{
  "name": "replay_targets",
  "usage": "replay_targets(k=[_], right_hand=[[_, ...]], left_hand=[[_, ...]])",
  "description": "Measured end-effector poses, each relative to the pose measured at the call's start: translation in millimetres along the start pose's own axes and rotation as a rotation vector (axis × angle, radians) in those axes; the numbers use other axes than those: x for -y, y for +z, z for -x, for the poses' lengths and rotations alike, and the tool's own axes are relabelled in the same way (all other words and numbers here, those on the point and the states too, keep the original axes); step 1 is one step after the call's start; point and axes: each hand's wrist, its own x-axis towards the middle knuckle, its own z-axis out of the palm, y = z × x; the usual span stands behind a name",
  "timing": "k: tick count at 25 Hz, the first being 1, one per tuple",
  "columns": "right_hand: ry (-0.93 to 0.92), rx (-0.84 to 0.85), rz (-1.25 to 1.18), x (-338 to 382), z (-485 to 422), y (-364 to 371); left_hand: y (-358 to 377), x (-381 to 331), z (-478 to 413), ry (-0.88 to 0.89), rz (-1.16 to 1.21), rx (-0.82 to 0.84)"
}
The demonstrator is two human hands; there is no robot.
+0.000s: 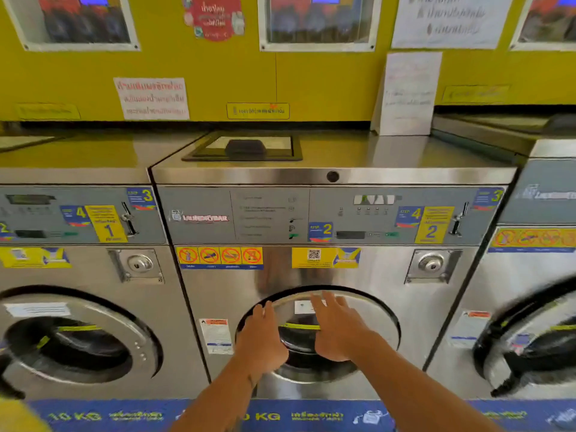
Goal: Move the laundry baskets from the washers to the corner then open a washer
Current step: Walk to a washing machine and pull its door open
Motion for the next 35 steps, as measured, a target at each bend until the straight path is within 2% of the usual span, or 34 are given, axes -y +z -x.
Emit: replay_targets(k=[5, 8, 11, 17, 19, 23, 27, 31, 35], right_hand=[[-0.061, -0.076, 0.140, -12.3, -33.5, 29.5], [-0.079, -0.110, 0.184, -11.4, -35.0, 34.3], [-0.088, -0.115, 0.213, -6.7, -33.2, 26.1], [0.043, -0.066, 0.059, 13.8, -8.2, 5.0], [0.108, -0.074, 0.028, 20.6, 8.3, 7.3], [0.240, -0.196, -0.074, 15.6, 61.1, 32.0], [0.315, -0.280, -0.179, -2.3, 127.4, 54.8], [0.425, -0.341, -0.165, -26.0, 176.2, 73.4], [0.619, -0.218, -0.068, -51.8, 212.0, 83.6]], left_hand=[[45.3, 10.5, -20.8, -0.040, 0.010, -0.140], [55.1, 21.4, -18.7, 0.051, 0.181, -0.281], [47.7, 28.2, -18.9, 0.087, 0.353, -0.279], [17.4, 45.2, 2.7, 0.163, 0.247, -0.140], [19.8, 46.4, 24.2, 0.193, 0.287, -0.075], [30.2, 35.4, 61.6, 0.272, 0.369, 0.082], [22.3, -11.9, 51.2, 0.461, 0.380, 0.163], [23.8, -94.3, 37.9, 0.741, 0.197, 0.189], [42.9, -167.9, 52.1, 0.964, -0.170, 0.295]])
